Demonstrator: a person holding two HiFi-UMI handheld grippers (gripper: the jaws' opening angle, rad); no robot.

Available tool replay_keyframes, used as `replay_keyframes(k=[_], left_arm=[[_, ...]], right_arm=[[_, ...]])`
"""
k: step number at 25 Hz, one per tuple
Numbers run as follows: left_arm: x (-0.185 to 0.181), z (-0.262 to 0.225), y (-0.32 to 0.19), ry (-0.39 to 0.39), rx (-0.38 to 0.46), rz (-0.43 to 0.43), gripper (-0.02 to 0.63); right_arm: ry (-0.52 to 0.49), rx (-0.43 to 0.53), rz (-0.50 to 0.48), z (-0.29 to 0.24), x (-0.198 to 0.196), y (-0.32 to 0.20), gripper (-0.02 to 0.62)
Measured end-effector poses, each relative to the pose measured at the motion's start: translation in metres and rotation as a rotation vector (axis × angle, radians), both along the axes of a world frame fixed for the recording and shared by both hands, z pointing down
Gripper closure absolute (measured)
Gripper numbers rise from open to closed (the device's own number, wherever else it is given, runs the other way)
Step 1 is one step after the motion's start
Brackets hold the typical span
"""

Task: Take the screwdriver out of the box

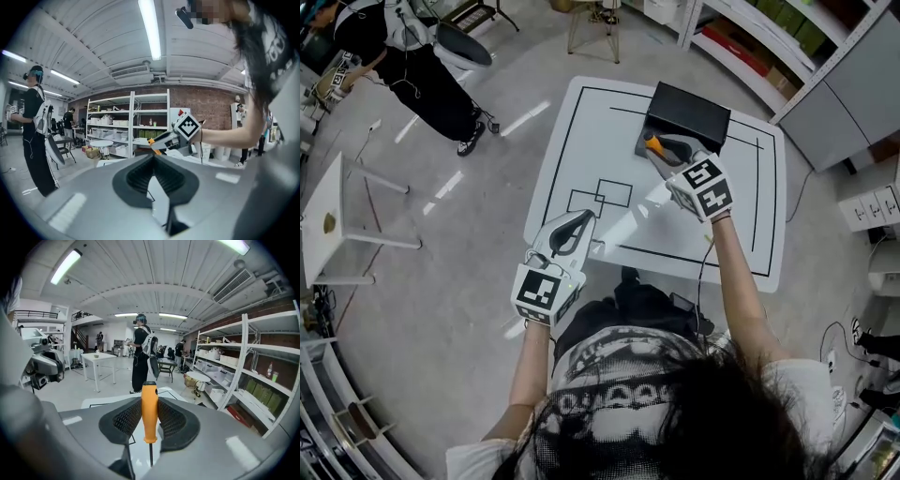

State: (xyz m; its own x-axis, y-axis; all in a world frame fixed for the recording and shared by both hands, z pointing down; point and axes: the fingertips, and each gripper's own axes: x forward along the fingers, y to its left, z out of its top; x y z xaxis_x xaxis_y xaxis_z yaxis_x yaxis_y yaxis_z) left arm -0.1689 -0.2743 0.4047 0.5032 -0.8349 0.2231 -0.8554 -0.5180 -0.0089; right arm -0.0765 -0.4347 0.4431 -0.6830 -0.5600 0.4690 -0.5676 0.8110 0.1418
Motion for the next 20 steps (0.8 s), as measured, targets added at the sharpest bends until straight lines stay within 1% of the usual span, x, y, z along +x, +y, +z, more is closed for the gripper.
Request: replay_keyframes(k=[3,8,13,20], left_arm=[[-0.003,-0.003,0.018,0.007,0.009,0.011,0.606],[-0.011,-0.004,0.051,0.009,0.016,0.040,0.606],[-0.018,0.000,0.086,0.016,0.009,0.077,0.606],[-0.021,0.013,0.121,0.030,-0.018,0.129,0.606]], right_arm=[[-0.033,-0.004,0.021,-0.007,-0.002,0.033,0.485],[-0.058,-0.027,0.055,-0.003,-0.004,0.090,0.485],[-0.062,-0.050,0.093,0.005,-0.004,0.145,0.485],[-0.066,-0.079,0.158,0.011,0.000,0.203,0.485]])
